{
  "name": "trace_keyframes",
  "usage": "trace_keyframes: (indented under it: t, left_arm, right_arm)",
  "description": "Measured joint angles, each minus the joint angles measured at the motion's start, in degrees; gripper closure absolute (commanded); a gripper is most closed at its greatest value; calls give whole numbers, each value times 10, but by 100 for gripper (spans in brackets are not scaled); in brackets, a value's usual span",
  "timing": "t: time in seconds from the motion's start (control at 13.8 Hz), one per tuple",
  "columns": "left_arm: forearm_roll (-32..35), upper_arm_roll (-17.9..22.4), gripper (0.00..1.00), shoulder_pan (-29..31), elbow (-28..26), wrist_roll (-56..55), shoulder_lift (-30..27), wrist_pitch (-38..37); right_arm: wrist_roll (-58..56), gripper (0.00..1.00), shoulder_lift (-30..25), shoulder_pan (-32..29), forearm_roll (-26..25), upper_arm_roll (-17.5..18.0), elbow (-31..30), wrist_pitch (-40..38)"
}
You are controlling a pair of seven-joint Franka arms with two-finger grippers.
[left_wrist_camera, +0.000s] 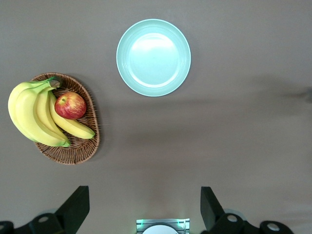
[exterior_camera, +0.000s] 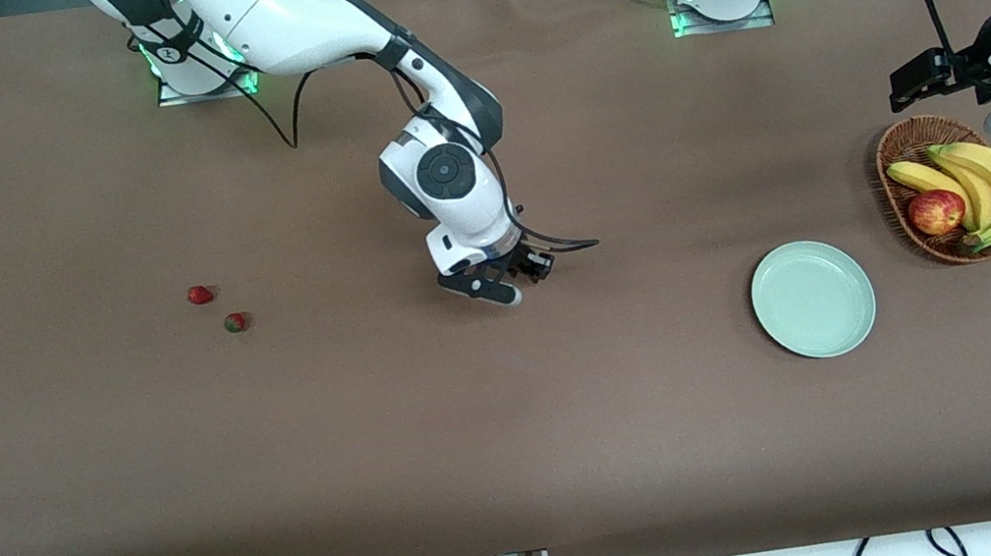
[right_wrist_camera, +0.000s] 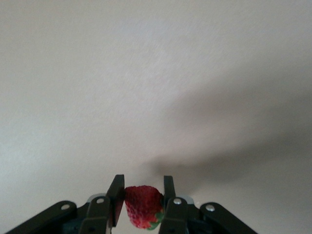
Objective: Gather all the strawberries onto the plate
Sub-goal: 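Carry the strawberry with the right gripper toward the table middle, then lower the strawberry and open the right gripper to release it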
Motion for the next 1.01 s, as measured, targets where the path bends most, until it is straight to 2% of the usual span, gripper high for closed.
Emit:
trace_keyframes:
  t: [0.07, 0.14, 0.43, 0.65, 1.01]
  left_arm:
    - [0, 0, 0, 0, 0, 0, 0, 0]
    - [0, 0, 0, 0, 0, 0, 0, 0]
    - [0, 1, 0, 2, 0, 0, 0, 0]
    - [0, 1, 0, 2, 0, 0, 0, 0]
    - [0, 0, 0, 3, 1, 0, 0, 0]
  right_arm:
    - [13, 51, 6, 7, 0, 0, 1, 13]
    - [25, 1, 12, 13, 0, 0, 2, 25]
    - [33, 0, 18, 18, 0, -8, 6, 31]
    - [10, 0, 7, -8, 0, -28, 22, -24]
    - [-220, 0, -47, -128, 0, -35, 27, -185]
